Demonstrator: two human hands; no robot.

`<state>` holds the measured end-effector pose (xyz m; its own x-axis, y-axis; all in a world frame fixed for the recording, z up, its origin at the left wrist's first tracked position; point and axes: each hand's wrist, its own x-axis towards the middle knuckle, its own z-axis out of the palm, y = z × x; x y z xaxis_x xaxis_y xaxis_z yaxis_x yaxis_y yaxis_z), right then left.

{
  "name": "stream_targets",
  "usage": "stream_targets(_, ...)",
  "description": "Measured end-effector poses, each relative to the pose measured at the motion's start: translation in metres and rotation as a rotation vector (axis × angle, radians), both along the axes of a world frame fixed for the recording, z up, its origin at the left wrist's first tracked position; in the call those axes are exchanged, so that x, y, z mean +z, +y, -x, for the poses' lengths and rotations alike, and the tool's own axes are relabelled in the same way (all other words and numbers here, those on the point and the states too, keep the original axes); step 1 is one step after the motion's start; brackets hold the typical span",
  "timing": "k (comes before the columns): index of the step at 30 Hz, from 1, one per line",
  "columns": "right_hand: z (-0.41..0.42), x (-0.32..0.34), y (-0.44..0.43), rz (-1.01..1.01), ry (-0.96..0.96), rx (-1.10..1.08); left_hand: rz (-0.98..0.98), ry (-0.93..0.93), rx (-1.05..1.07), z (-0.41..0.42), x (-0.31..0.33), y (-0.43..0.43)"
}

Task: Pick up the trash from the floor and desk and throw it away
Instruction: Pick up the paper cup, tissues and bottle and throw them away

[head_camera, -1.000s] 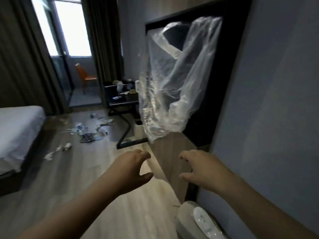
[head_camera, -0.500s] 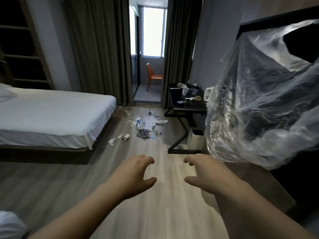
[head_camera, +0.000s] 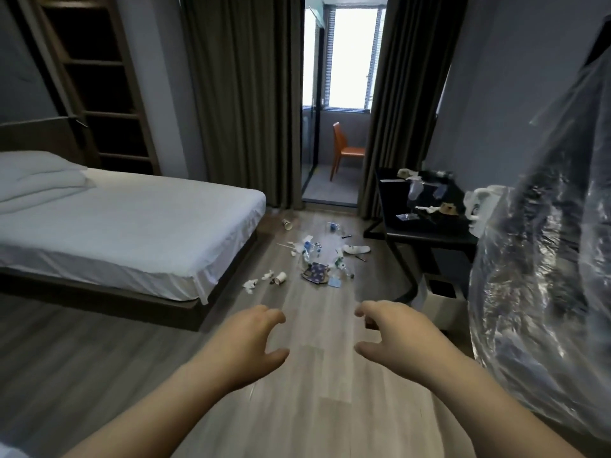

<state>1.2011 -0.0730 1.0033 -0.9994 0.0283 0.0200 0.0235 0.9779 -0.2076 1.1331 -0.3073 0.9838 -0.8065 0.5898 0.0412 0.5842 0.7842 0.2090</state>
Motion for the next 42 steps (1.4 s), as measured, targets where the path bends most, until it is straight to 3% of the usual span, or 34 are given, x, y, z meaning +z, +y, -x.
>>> stream_targets(20,0.380,-0.043,0.028,0.022,-0.163,-0.010,-0.002,-0.090,0.046,0.385,-0.038,0.023)
stream_targets(42,0.769,-0.093,0.161,0.070,-0.306,0.106,-0.026,-0.203,0.193,0.740,-0.102,0.132)
